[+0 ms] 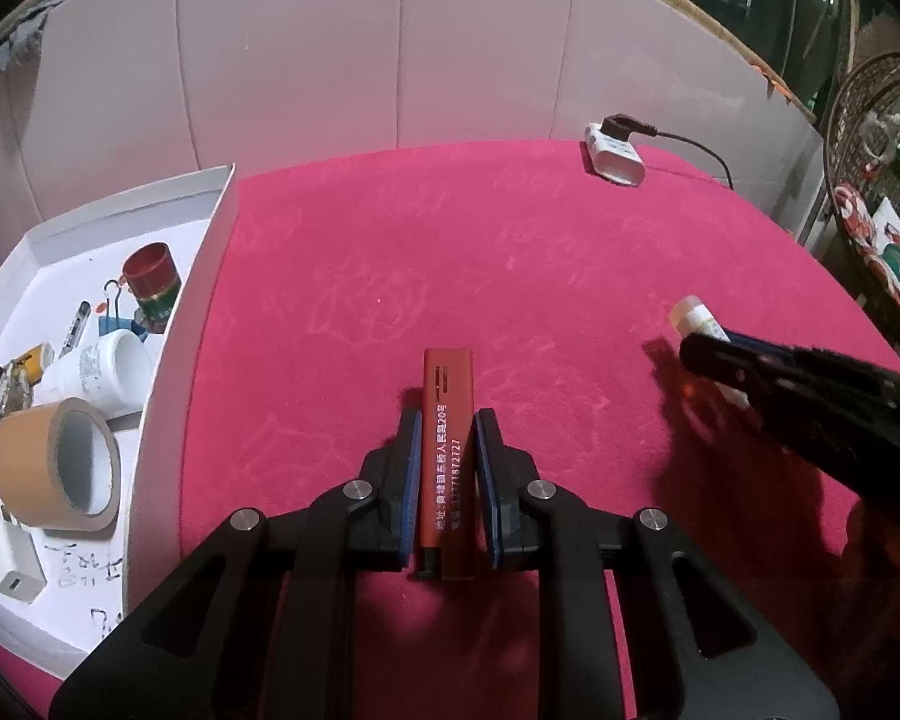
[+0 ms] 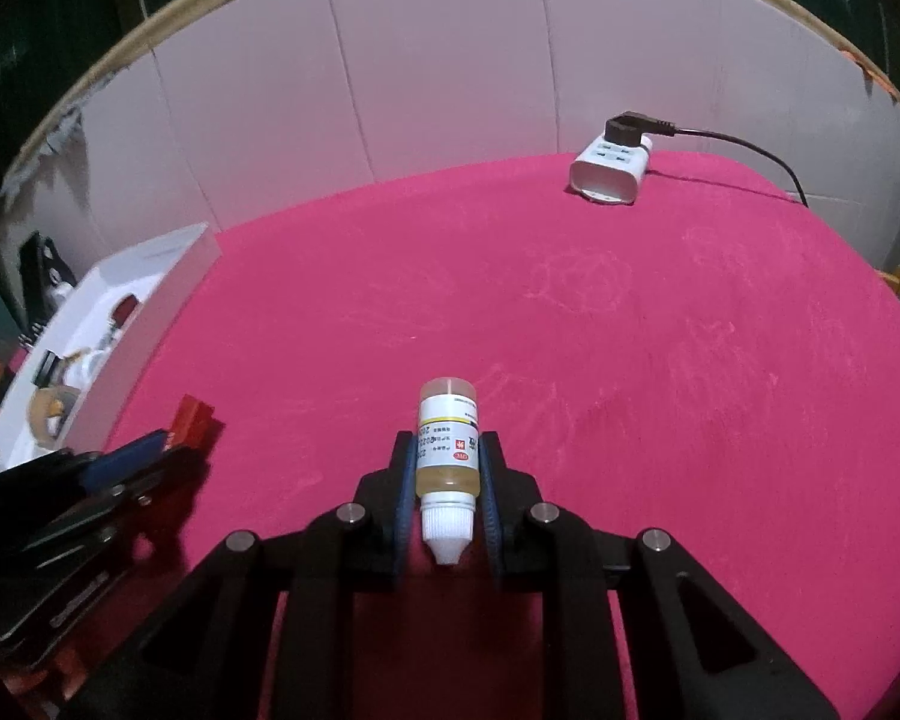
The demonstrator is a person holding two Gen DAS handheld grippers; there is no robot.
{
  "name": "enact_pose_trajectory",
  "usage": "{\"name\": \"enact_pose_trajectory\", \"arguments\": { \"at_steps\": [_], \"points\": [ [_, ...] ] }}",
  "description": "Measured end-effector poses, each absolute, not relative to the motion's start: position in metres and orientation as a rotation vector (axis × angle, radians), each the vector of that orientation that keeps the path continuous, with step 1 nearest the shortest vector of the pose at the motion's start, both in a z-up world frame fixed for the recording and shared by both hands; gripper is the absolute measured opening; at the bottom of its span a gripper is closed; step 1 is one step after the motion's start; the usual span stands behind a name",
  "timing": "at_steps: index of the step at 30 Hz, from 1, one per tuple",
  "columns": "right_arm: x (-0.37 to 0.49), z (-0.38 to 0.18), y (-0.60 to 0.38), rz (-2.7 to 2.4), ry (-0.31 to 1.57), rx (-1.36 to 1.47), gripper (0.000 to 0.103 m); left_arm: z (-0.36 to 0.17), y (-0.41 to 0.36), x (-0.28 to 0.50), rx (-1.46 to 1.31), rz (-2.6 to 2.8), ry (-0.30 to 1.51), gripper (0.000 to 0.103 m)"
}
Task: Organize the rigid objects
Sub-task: 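Carry the red lighter and glue bottle over the white tray with both grippers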
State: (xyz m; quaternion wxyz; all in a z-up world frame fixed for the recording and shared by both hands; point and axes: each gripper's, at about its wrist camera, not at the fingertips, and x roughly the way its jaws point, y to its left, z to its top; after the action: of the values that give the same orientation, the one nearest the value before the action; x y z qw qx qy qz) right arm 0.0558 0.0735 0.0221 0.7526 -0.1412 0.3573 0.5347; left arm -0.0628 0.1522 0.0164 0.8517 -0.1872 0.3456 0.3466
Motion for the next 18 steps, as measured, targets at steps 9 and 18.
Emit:
{"name": "enact_pose_trajectory", "arguments": {
  "at_steps": [9, 18],
  "points": [
    [0.038, 0.053, 0.054, 1.244, 0.725, -0.225, 0.018, 0.048, 0.141, -0.073, -0.334, 0.753, 0.646, 0.017],
    [0.013, 0.089, 0.041, 1.336, 0.636, -0.175, 0.018, 0.076, 0.132, -0.092, -0.306, 0.772, 0.573, 0.017]
  ]
}}
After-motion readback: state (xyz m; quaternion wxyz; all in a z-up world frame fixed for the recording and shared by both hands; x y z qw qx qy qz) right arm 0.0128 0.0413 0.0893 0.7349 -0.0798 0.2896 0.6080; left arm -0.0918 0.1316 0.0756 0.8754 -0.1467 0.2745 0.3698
